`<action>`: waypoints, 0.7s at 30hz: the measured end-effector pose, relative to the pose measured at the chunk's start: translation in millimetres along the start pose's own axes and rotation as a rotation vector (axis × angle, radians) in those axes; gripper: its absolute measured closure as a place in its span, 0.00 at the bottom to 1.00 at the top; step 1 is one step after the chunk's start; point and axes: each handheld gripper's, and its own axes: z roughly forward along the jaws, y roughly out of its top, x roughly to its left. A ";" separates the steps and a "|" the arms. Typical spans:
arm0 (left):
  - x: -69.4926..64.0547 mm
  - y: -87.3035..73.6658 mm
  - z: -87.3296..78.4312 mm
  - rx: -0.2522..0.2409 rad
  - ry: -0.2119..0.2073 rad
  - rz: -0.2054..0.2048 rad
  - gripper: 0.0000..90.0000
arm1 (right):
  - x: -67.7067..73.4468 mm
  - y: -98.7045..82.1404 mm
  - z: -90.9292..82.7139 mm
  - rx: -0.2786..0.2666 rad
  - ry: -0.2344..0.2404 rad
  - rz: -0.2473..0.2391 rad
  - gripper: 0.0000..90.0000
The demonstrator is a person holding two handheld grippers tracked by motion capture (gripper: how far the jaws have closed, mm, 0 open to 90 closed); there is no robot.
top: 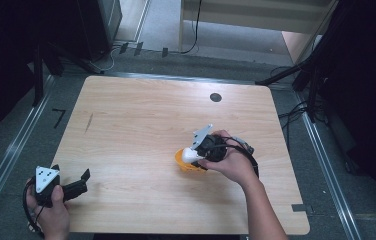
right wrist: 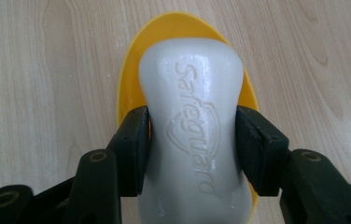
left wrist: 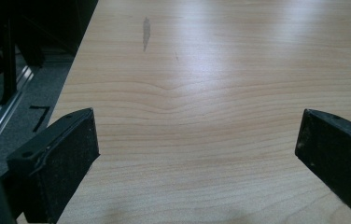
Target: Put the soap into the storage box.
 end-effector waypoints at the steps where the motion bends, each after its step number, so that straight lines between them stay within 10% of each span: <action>1: 0.0 0.0 -0.1 0.001 0.000 0.000 0.00 | -0.3 0.0 0.6 0.002 0.000 -0.002 0.55; 21: 0.2 0.0 -0.1 0.000 0.000 -0.001 0.00 | -2.3 -5.5 -0.7 -0.029 0.003 0.049 0.41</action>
